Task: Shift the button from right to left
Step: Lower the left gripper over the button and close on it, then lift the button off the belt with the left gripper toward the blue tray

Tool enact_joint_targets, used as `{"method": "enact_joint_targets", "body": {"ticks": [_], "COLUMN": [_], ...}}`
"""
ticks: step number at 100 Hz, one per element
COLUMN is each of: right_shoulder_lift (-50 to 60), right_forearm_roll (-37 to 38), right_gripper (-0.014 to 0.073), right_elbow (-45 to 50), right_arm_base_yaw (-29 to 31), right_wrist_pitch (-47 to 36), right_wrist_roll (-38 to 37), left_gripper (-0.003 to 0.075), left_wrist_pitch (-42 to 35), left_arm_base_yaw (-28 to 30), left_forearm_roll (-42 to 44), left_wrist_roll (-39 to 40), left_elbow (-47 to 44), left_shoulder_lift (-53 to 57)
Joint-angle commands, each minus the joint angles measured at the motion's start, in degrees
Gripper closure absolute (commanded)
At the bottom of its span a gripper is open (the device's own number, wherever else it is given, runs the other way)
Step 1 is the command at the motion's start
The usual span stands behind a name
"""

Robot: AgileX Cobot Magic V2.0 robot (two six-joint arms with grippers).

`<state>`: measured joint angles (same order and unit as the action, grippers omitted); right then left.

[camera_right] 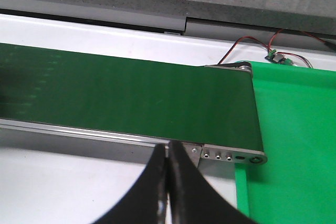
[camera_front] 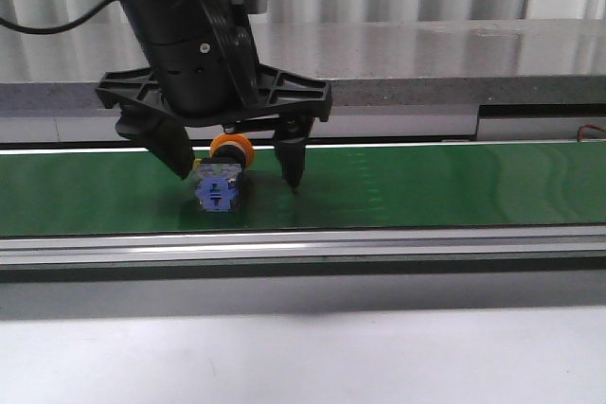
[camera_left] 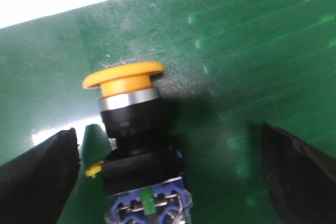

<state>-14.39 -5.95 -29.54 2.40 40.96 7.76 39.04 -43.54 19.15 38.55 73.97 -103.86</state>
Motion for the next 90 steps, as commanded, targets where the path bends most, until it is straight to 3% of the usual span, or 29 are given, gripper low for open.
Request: {"method": "enact_joint_targets", "body": {"ticks": [1, 12, 28, 38, 67, 90], "right_shoulder_lift": [-0.4, -0.4, -0.4, -0.4, -0.4, -0.4], "right_forearm_roll": [0.4, 0.4, 0.4, 0.4, 0.4, 0.4], "right_gripper": [0.0660, 0.0660, 0.0660, 0.0660, 0.0660, 0.0660], "right_elbow": [-1.5, -1.5, -1.5, -1.5, -1.5, -1.5], "right_arm_base_yaw": [0.0, 0.0, 0.0, 0.0, 0.0, 0.0], "right_wrist_pitch": [-4.4, -4.4, -4.4, -4.4, -4.4, -4.4], "right_wrist_roll": [0.3, 0.3, 0.3, 0.3, 0.3, 0.3], "left_gripper": [0.0121, 0.0270, 0.0596, 0.0727, 0.0740, 0.0740], "left_wrist_pitch": [-0.4, 0.8, 1.5, 2.0, 6.3, 11.0], "left_arm_base_yaw": [-0.4, -0.4, -0.4, -0.4, 0.7, 6.5], "left_forearm_roll": [0.9, 0.8, 1.9, 3.1, 3.3, 3.6], "left_wrist_roll": [0.9, 1.0, 1.0, 0.7, -7.5, -14.1], "left_elbow": [1.8, 1.8, 1.8, 1.8, 1.8, -0.6], "left_shoulder_lift": [1.9, 1.4, 1.6, 3.3, 15.4, 24.8]}}
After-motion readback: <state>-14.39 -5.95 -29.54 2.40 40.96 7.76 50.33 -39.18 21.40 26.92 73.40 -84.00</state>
